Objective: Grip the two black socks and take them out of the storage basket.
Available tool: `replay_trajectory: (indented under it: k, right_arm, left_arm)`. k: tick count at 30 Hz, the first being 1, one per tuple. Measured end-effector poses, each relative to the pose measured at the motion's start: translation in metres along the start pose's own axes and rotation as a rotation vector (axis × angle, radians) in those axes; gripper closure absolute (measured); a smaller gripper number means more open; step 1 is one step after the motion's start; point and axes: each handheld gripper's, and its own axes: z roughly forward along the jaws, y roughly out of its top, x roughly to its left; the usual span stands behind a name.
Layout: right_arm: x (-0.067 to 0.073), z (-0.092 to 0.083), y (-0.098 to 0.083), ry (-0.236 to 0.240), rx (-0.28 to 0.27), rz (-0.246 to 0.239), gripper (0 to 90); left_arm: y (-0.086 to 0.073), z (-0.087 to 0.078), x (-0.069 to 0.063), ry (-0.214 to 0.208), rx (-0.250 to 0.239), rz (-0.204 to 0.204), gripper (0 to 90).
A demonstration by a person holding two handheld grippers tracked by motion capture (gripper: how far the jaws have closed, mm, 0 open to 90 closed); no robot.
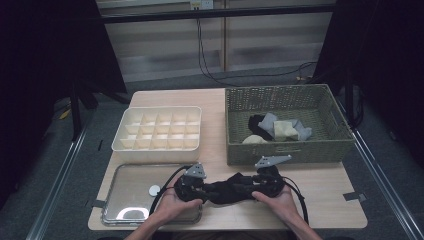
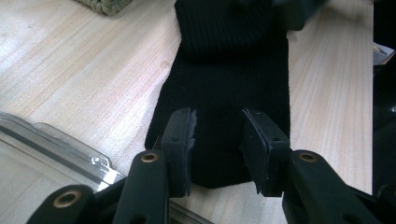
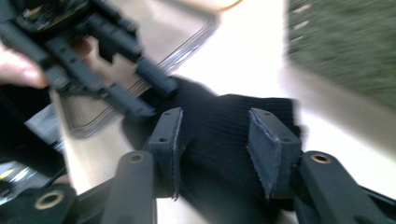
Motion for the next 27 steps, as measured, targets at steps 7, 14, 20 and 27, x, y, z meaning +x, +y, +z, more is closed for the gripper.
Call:
replay_trajectory:
  k: [7, 14, 20, 27]
  right_arm:
    - [-0.019, -0.004, 0.001, -0.054, -0.020, 0.045, 44.5]
    - [-0.032, 0.003, 0.005, -0.074, -0.016, 0.071, 49.1]
    - [-0.038, 0.017, 0.004, -0.125, 0.029, 0.053, 51.2]
    - [-0.035, 0.018, 0.002, -0.103, 0.045, 0.036, 74.4]
  left_arm:
    - [0.000, 0.000, 0.000, -0.001, 0.001, 0.001, 62.8]
    - [0.000, 0.001, 0.000, 0.001, -0.006, -0.005, 62.8]
    - [0.000, 0.000, 0.000, 0.003, 0.004, 0.008, 62.5]
    - [0.000, 0.000, -0.001, 0.008, 0.001, 0.015, 61.8]
